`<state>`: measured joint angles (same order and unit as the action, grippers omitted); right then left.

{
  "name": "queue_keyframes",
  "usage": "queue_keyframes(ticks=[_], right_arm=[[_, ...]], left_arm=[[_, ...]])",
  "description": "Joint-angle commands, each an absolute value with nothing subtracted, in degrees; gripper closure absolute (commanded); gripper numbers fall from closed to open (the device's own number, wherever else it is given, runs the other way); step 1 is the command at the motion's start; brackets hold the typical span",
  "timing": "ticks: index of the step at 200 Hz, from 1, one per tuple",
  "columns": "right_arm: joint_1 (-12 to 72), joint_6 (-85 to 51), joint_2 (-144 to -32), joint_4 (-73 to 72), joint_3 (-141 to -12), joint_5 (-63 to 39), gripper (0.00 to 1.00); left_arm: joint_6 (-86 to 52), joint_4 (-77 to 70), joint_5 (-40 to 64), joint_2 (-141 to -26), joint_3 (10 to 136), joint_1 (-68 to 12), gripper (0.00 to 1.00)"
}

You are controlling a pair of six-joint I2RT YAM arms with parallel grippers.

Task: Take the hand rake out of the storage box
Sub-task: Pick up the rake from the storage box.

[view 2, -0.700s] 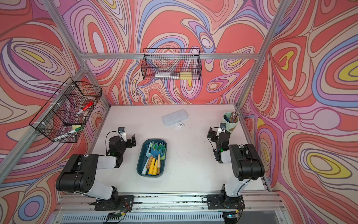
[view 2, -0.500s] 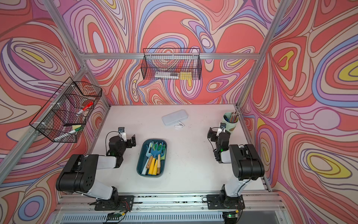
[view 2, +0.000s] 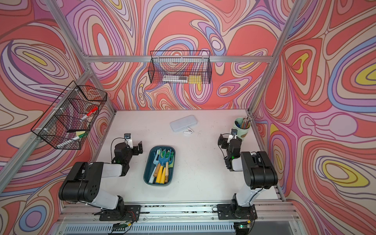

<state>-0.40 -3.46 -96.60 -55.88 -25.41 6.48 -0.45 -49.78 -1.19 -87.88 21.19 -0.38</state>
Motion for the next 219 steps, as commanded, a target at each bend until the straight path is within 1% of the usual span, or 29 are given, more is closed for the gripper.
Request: queue_keyframes(ticks=[1, 12, 29, 37, 48, 71, 87, 107, 129, 139, 153, 167, 188, 201, 219], right_arm=[[-0.57, -3.12, -97.14, -55.84, -26.13, 6.34, 0.02], [-0.54, -2.89, -96.27, -53.83, -26.82, 6.33, 0.02], [-0.6, -2.37, -91.78, -42.0, -31.48, 4.56, 0.02], [-0.43, -1.81, -89.94, -37.26, -33.22, 3.88, 0.02], [-0.18, -2.15, -87.72, -33.66, -33.98, 3.81, 0.02], [0.87, -4.15, -83.23, -26.07, -34.35, 4.83, 0.02], [2.9, -5.17, -80.5, -19.95, -35.29, 6.19, 0.02], [6.46, -6.41, -77.69, -12.69, -36.82, 7.93, 0.02], [10.61, -7.07, -74.59, -7.6, -37.13, 8.74, 0.02], [12.26, -8.07, -73.27, -4.88, -37.71, 8.64, 0.02], [14.78, -9.68, -71.97, -0.56, -39.18, 8.6, 0.02], [16.86, -11.94, -71.72, 3.3, -40.77, 7.63, 0.02], [19.06, -15.41, -72.63, 8.33, -42.58, 4.94, 0.02], [21.06, -16.27, -72.57, 11.07, -43.31, 5.19, 0.02], [22.53, -17.52, -71.35, 13.39, -43.34, 5.46, 0.02]], left_arm=[[-0.67, -48.55, -0.14, -88.09, 22.63, -0.09, 0.01], [-0.7, -48.76, -0.1, -86.99, 22.43, -0.07, 0.01], [-0.14, -35.79, 0.48, -82.47, 27.42, -0.04, 0.01], [0.04, -33.05, 0.08, -79.99, 27.78, -0.36, 0.01], [0.95, -31.03, -4.27, -76.61, 27.84, -2.18, 0.01], [2.7, -12.95, -13.5, -73.21, 36.6, -7.9, 0.01], [-0.92, -5.44, -14.71, -71.55, 39.62, -9.66, 0.01], [-6.26, -1.98, -15.29, -69.36, 41.18, -9.71, 0.01], [-14.58, -0.14, -24.5, -67.97, 42.12, -9.54, 0.01], [-13.76, 3.04, -21.01, -67.52, 43.95, -9.23, 0.01], [-14.71, 13.47, -16.09, -67.95, 49.31, -9.36, 0.01], [-18.09, 24.49, -13.09, -69.3, 54.09, -9.57, 0.01], [-23.51, 35.2, -8.07, -70.27, 56.51, -10.55, 0.02], [-26.58, 39.64, -5.19, -69.69, 55.97, -12.93, 0.05], [-29.52, 45.39, -5.19, -68.74, 55.87, -18.85, 0.07]])
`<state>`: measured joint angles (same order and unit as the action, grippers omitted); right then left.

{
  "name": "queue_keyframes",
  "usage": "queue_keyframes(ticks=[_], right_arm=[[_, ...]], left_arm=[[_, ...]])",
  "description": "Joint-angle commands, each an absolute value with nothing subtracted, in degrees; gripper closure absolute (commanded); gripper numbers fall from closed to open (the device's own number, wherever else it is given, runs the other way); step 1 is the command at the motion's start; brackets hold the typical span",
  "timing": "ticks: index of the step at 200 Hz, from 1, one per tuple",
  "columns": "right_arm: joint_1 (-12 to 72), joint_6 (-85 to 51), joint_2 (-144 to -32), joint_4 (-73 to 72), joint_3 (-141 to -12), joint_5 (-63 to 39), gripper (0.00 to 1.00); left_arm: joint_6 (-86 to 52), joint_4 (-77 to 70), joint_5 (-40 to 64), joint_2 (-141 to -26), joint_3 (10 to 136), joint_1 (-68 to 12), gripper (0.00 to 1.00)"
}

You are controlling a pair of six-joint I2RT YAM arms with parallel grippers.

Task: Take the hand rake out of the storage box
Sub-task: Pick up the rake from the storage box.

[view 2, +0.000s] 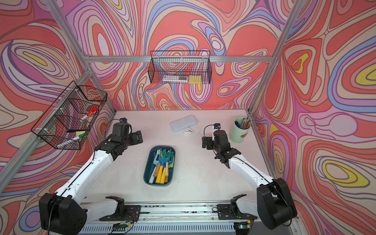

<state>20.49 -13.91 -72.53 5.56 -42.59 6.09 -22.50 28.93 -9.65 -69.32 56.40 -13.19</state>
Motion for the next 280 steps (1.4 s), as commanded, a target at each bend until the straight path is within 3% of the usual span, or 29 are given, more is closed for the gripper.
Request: queue_keyframes(ticks=[1, 52, 86, 159, 280], right_arm=[[22.56, -17.55, -71.31, 13.51, -43.29, 5.45, 0.02], [22.94, -20.72, -68.23, 17.74, -40.74, 2.34, 0.02], [23.36, -22.89, -67.77, 17.29, -37.56, 1.27, 0.02], [25.66, -25.12, -69.8, 15.42, -37.0, 0.33, 0.02], [29.06, -26.36, -71.98, 14.57, -37.36, 1.31, 0.02]], left_arm=[[-29.57, 45.68, -5.19, -68.74, 55.88, -19.22, 0.08], [-38.56, 54.76, -4.77, -67.78, 57.48, -36.71, 0.21], [-39.77, 54.22, -3.68, -75.26, 58.79, -43.85, 0.33], [-39.77, 46.96, -5.13, -86.54, 60.87, -44.82, 0.46], [-40.61, 44.04, -5.45, -93.01, 60.06, -44.32, 0.62]])
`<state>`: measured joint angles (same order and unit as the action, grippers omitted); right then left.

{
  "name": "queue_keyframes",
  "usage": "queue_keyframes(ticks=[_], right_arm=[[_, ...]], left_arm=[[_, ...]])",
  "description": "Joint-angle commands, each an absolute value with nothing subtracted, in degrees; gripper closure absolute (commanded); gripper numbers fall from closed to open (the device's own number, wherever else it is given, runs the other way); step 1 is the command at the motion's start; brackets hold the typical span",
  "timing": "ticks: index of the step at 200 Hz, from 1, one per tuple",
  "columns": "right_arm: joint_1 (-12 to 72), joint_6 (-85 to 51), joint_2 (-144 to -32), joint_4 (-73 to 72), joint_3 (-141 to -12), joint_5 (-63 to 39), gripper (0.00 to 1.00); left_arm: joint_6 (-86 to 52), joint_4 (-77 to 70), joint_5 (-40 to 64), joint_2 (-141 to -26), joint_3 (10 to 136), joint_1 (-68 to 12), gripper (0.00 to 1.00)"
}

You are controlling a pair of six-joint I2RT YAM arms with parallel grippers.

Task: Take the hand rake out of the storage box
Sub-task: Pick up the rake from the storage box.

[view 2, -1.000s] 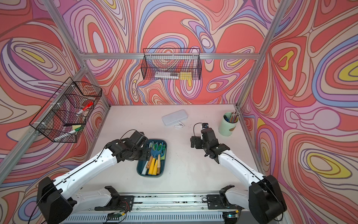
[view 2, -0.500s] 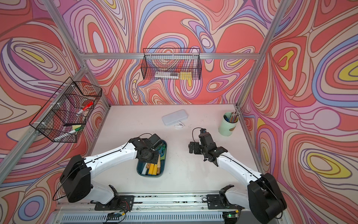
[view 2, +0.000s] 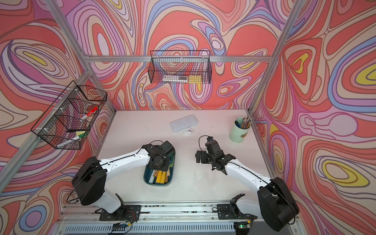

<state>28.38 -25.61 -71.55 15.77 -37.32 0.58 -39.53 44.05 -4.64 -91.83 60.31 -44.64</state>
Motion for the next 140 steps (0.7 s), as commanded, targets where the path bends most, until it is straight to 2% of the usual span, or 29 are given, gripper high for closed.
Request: queue_keyframes(ticks=[1, 47, 67, 111, 140], right_arm=[[29.07, -26.36, -71.98, 14.53, -37.36, 1.31, 0.02], [29.44, -26.76, -72.85, 14.07, -37.05, 1.32, 0.02], [29.78, -27.2, -73.42, 13.8, -37.25, 1.25, 0.02], [30.41, -27.22, -73.56, 14.32, -37.71, 1.84, 0.02], [30.43, -27.22, -73.48, 14.32, -37.35, 2.1, 0.02]], left_arm=[[-40.61, 43.99, -5.45, -93.0, 60.0, -44.31, 0.62], [-40.44, 45.37, -5.89, -90.88, 59.51, -43.47, 0.61], [-41.05, 45.31, -5.63, -90.88, 58.13, -42.6, 0.66], [-41.84, 43.94, -5.09, -91.14, 56.07, -41.92, 0.66], [-41.66, 43.77, -5.32, -91.71, 56.16, -41.92, 0.71]])
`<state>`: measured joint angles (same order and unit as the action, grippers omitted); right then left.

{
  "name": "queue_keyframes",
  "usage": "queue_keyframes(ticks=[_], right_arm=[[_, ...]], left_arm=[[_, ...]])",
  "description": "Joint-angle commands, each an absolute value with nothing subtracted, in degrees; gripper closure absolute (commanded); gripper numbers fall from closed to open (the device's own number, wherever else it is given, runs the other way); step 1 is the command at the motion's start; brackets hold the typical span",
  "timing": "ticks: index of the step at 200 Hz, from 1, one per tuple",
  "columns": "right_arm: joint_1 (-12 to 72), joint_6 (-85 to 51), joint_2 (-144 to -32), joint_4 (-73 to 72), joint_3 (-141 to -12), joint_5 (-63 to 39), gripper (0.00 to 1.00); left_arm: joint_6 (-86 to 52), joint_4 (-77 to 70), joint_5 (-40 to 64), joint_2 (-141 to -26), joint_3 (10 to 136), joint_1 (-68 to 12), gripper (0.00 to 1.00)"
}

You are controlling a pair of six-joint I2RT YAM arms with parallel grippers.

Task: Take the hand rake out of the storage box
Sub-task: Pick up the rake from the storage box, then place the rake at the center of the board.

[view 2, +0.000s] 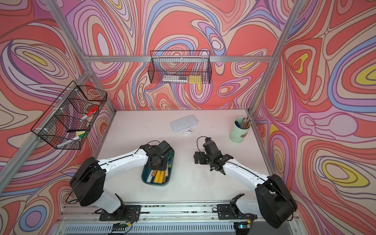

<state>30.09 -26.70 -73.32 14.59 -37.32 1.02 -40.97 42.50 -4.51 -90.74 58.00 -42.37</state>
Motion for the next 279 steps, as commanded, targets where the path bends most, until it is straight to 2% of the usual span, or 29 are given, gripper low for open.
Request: queue_keyframes(ticks=[1, 25, 60, 99, 250, 279], right_arm=[[30.42, -27.23, -73.48, 14.32, -37.35, 2.11, 0.02], [30.5, -27.42, -73.09, 14.69, -37.35, 2.23, 0.02], [30.59, -27.47, -71.66, 15.58, -36.83, 2.88, 0.02], [30.59, -27.6, -69.79, 16.78, -36.61, 3.42, 0.02], [30.63, -27.91, -71.45, 16.15, -40.86, 2.4, 0.02], [30.59, -30.16, -70.65, 17.26, -40.96, 5.54, 0.02]], left_arm=[[-41.66, 43.77, -5.34, -91.73, 56.12, -41.92, 0.71], [-42.25, 44.22, -6.29, -91.0, 56.39, -41.92, 0.81], [-42.71, 47.97, -9.65, -89.71, 59.41, -41.92, 0.82], [-43.65, 50.37, -10.34, -88.41, 61.14, -41.92, 0.89], [-46.14, 57.61, -14.48, -83.94, 68.58, -43.46, 0.9], [-46.32, 58.38, -14.22, -84.22, 73.16, -44.5, 0.9]])
